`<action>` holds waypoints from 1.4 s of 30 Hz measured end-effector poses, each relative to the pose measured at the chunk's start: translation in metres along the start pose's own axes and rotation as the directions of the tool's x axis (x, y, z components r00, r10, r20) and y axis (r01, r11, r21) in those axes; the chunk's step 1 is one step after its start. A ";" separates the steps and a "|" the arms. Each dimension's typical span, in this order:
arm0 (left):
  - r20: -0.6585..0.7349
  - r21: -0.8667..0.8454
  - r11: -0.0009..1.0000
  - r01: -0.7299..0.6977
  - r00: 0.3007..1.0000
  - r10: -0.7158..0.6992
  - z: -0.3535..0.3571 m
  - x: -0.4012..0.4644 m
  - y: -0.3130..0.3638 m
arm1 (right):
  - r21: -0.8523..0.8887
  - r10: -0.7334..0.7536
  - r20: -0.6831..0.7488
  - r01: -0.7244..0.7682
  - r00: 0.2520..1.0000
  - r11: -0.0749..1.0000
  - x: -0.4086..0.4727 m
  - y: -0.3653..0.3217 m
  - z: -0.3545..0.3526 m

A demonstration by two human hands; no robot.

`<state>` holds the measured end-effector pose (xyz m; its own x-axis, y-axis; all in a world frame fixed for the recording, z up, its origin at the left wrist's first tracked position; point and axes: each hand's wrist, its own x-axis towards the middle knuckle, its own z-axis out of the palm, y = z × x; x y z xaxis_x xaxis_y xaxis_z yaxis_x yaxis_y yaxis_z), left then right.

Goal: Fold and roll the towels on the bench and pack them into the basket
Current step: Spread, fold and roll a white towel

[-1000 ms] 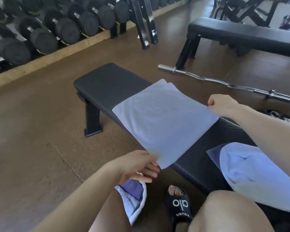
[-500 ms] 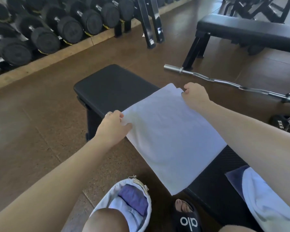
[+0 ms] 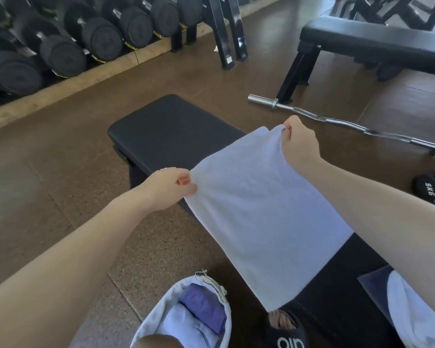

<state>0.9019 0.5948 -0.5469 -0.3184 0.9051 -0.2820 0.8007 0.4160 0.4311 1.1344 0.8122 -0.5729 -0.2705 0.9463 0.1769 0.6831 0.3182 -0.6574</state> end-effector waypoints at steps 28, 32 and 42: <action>-0.103 -0.482 0.835 -0.265 0.964 0.247 -0.031 -0.042 0.020 | 0.240 -0.027 -0.176 0.069 0.984 0.968 -0.005 0.006 -0.017; -0.031 -0.701 0.681 -0.211 0.963 0.267 -0.042 -0.053 0.037 | 0.142 -0.052 -0.221 0.084 0.974 0.986 0.001 0.000 -0.039; -0.164 -0.692 0.702 -0.170 0.983 0.076 -0.050 -0.028 0.023 | 0.021 -0.159 -0.226 0.167 0.961 0.986 0.036 -0.038 -0.040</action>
<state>0.9040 0.5833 -0.4857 -0.3355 0.9363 -0.1035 0.2648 0.1991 0.9435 1.1260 0.8361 -0.5122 -0.2152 0.8720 0.4397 0.6140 0.4709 -0.6334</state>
